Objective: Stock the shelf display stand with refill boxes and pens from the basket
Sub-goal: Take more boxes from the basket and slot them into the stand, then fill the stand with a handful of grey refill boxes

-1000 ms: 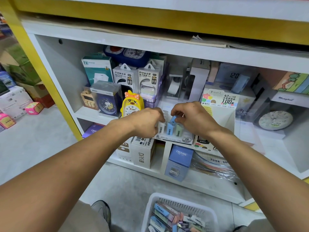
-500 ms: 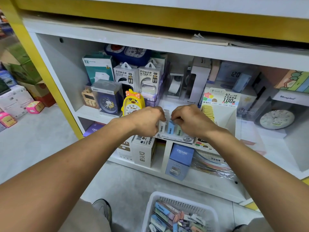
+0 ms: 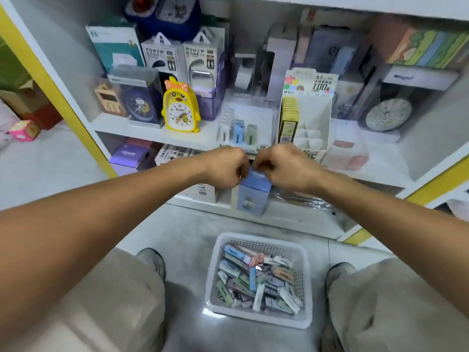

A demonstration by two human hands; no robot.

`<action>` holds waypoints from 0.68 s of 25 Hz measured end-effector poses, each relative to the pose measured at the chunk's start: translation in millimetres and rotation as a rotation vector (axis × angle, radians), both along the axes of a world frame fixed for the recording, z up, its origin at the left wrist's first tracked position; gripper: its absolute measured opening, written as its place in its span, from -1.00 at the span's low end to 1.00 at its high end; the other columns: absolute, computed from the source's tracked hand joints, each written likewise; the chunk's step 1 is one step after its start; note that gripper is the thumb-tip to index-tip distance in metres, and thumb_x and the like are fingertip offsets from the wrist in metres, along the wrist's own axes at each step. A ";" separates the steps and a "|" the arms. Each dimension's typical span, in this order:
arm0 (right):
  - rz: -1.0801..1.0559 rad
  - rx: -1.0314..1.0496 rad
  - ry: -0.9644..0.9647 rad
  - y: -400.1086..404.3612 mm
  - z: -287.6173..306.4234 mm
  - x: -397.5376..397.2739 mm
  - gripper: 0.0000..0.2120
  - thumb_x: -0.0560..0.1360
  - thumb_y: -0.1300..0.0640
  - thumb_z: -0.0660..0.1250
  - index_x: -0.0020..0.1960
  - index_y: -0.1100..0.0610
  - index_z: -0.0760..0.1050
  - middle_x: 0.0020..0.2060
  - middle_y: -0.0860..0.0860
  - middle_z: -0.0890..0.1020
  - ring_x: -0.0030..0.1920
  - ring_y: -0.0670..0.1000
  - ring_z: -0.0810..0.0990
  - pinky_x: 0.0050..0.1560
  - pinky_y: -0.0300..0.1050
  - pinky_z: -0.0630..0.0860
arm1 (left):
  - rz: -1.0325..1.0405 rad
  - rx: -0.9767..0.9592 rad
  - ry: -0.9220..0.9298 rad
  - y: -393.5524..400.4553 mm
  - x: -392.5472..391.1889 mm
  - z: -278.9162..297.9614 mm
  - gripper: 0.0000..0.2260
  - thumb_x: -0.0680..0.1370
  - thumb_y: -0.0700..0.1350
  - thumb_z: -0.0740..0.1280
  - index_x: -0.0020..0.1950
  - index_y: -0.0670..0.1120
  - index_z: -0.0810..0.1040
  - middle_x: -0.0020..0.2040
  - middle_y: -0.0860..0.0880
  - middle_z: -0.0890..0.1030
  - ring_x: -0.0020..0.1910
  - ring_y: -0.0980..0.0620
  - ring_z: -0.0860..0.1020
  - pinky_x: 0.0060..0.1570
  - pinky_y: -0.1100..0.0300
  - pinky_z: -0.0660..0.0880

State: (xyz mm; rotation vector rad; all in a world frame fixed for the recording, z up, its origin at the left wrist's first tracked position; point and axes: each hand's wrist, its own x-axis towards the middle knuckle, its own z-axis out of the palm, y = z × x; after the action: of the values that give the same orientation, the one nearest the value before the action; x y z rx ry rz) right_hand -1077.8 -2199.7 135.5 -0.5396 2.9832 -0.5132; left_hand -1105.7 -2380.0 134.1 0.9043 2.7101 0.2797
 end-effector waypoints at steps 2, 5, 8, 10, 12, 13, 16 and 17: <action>0.026 0.196 -0.232 10.0 -48.1 22.2 -0.66 0.51 0.27 0.25 0.17 0.01 0.64 0.12 0.00 0.67 0.15 0.05 0.60 0.07 -0.16 0.51 | -0.074 -0.147 -0.142 13.4 12.8 -38.0 -0.70 0.46 -0.25 0.29 0.14 -0.10 0.65 0.10 -0.04 0.66 0.01 -0.02 0.59 0.00 0.17 0.52; -0.017 0.283 -0.497 25.8 -134.4 57.9 -0.62 0.51 0.25 0.23 0.27 0.02 0.56 0.30 0.08 0.55 0.29 0.09 0.52 0.25 -0.11 0.48 | -0.148 -0.335 -0.292 35.2 36.9 -108.1 -0.76 0.48 -0.19 0.34 0.11 -0.22 0.62 0.09 -0.17 0.65 -0.08 -0.06 0.55 0.03 0.02 0.58; -0.122 0.225 -0.625 36.9 -210.4 94.4 -0.59 0.50 0.24 0.27 0.34 0.08 0.49 0.31 0.14 0.54 0.28 0.14 0.52 0.25 -0.06 0.50 | -0.176 -0.404 -0.342 45.6 67.5 -172.7 -0.80 0.45 -0.08 0.44 -0.13 -0.15 0.48 -0.07 -0.16 0.60 -0.20 -0.08 0.48 -0.22 0.09 0.49; -0.166 0.194 -0.680 40.9 -246.5 116.1 -0.55 0.50 0.21 0.30 0.39 0.12 0.43 0.32 0.18 0.52 0.28 0.18 0.51 0.22 -0.04 0.50 | -0.173 -0.430 -0.371 41.1 85.7 -210.8 -0.69 0.43 -0.04 0.48 0.07 -0.15 0.53 0.10 -0.15 0.58 0.00 -0.11 0.55 -0.04 0.07 0.54; -0.197 0.166 -0.708 43.5 -276.3 131.5 -0.43 0.51 0.13 0.35 0.48 0.15 0.30 0.40 0.18 0.43 0.37 0.18 0.43 0.31 -0.03 0.44 | -0.186 -0.455 -0.333 33.4 98.7 -245.1 -0.45 0.43 -0.02 0.48 0.35 -0.19 0.44 0.34 -0.20 0.45 0.29 -0.16 0.46 0.24 -0.02 0.47; -0.210 0.148 -0.723 43.4 -287.8 136.4 -0.37 0.50 0.08 0.37 0.51 0.15 0.25 0.43 0.17 0.39 0.40 0.17 0.40 0.34 -0.01 0.41 | -0.183 -0.459 -0.288 29.8 103.9 -258.0 -0.33 0.43 0.00 0.49 0.44 -0.21 0.33 0.42 -0.22 0.35 0.39 -0.18 0.36 0.32 -0.07 0.40; -0.242 0.088 -0.784 36.9 -313.6 141.3 -0.24 0.45 -0.03 0.45 0.51 0.19 0.21 0.40 0.17 0.41 0.37 0.19 0.43 0.31 0.01 0.44 | -0.178 -0.488 -0.224 29.9 111.0 -286.7 -0.05 0.41 0.09 0.50 0.56 -0.27 0.02 0.56 -0.27 0.07 0.55 -0.22 0.06 0.48 -0.14 0.15; -0.248 0.091 -0.753 32.7 -319.5 142.9 -0.23 0.44 -0.04 0.46 0.51 0.21 0.22 0.38 0.19 0.43 0.34 0.19 0.45 0.29 0.00 0.44 | -0.170 -0.491 -0.230 32.6 112.2 -294.5 0.00 0.40 0.12 0.51 0.56 -0.28 -0.03 0.57 -0.28 0.02 0.56 -0.24 0.01 0.50 -0.16 0.09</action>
State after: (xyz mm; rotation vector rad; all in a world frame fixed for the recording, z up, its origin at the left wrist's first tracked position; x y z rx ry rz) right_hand -934.9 -2167.0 -184.0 0.0462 2.3298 -0.4591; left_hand -993.5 -2347.4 -160.4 0.8792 2.3129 -0.2888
